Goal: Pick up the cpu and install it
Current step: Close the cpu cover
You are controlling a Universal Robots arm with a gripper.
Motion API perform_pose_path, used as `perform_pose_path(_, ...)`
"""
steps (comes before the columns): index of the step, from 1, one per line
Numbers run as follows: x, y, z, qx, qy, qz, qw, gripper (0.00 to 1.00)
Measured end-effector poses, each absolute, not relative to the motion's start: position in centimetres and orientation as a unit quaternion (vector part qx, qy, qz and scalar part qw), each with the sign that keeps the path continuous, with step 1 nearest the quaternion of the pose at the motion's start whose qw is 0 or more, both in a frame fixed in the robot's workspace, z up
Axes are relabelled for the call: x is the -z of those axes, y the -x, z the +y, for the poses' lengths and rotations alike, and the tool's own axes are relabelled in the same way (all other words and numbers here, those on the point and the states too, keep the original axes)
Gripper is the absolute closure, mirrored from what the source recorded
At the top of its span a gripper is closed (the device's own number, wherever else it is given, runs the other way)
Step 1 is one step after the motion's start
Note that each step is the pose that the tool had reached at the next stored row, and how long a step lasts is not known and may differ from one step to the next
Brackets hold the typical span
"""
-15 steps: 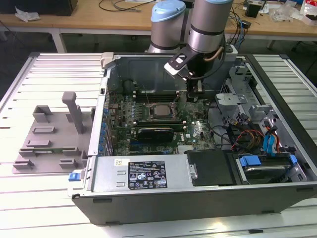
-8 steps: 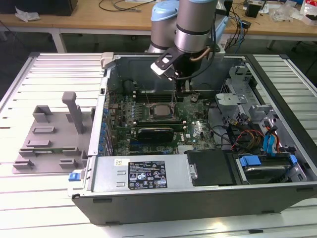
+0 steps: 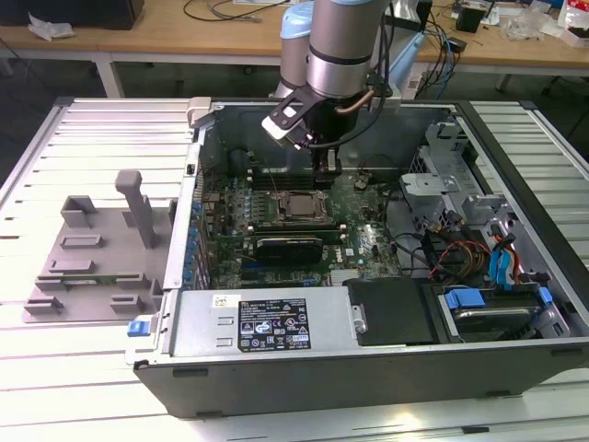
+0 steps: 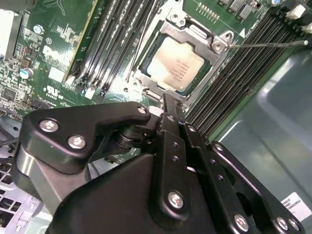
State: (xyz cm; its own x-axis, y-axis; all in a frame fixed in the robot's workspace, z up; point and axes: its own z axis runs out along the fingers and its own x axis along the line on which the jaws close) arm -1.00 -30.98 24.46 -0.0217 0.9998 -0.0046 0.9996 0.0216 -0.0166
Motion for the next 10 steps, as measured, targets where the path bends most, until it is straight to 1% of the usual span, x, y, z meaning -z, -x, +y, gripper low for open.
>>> perform_pose_path(10, -24.45, 1.73, -30.98, -0.008, 0.699, -0.715, 0.004, 0.89)
